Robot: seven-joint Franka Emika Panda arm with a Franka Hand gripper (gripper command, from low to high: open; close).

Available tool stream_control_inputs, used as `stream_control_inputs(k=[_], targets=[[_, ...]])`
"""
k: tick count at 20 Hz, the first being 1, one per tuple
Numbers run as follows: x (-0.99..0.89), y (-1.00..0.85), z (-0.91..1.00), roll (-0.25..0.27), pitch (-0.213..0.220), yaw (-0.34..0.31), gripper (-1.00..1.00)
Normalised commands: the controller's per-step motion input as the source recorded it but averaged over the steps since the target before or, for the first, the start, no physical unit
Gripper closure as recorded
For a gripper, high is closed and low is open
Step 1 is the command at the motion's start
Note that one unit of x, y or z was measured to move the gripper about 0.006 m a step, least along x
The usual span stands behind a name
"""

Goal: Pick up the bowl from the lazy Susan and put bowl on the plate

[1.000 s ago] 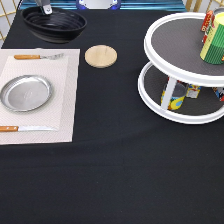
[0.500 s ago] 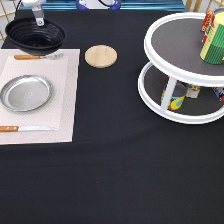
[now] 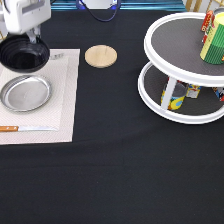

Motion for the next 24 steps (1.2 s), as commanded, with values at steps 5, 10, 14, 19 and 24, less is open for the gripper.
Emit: stream_control_inputs(k=[5,10,14,19,24], targets=[[0.63,-0.13,-0.13,0.031,0.315,-0.029,1.00],[0.75,0.00,0.13,0.019,0.299,0.023,1.00],[0.74,-0.06,0.33,0.012,0.249,0.034,1.00],[0.65,-0.43,0.14,0.021,0.226,0.014,1.00],[0.47,-0.52,-0.10,-0.005,0.188,0.000,1.00]])
